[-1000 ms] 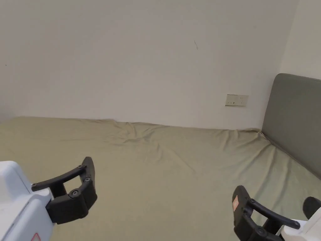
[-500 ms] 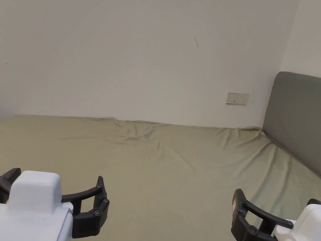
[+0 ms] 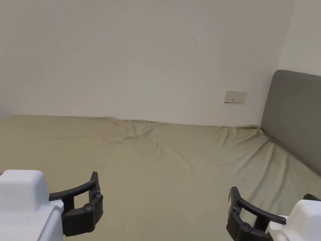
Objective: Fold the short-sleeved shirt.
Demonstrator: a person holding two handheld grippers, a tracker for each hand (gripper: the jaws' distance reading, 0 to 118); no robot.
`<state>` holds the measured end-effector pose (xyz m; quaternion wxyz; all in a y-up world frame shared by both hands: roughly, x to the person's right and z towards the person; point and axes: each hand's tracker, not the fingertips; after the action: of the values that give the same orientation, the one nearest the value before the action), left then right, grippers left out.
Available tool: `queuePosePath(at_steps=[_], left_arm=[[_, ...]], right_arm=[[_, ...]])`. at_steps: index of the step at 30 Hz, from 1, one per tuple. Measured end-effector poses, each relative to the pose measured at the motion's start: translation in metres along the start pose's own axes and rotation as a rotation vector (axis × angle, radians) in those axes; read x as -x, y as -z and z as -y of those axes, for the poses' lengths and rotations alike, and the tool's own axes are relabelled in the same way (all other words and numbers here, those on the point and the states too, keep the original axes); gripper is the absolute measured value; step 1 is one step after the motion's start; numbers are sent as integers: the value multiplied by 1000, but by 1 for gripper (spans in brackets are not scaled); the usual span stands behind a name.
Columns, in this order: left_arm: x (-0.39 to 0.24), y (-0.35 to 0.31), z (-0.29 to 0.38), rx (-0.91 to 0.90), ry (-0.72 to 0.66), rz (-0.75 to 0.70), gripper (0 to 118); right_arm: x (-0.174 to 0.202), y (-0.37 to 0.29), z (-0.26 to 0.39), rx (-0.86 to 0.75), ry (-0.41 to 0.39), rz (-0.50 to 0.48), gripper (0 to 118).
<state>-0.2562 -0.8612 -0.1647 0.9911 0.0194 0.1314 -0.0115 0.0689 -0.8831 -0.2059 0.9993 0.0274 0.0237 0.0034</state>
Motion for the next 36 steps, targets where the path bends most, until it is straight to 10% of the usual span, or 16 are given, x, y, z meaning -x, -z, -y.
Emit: queuePosePath(at_steps=[11, 14, 17, 18, 28, 36], left_arm=[[-5, 2, 2, 49, 88, -68, 116], [-6, 3, 2, 74, 91, -21, 70], [-7, 9, 6, 114, 82, 11, 2], [-9, 11, 8, 123, 77, 13, 0], [-25, 9, 2, 165, 40, 96, 0], [62, -34, 5, 166, 8, -166, 0]], right_arm=[[5, 1, -1, 5, -43, 12, 118], [4, 3, 1, 62, -9, -4, 115], [-1, -1, 3, 46, 53, -54, 35], [-2, -1, 3, 47, 52, -43, 3], [-16, 0, 1, 89, 76, -41, 2], [65, 24, -3, 101, 76, -344, 2]])
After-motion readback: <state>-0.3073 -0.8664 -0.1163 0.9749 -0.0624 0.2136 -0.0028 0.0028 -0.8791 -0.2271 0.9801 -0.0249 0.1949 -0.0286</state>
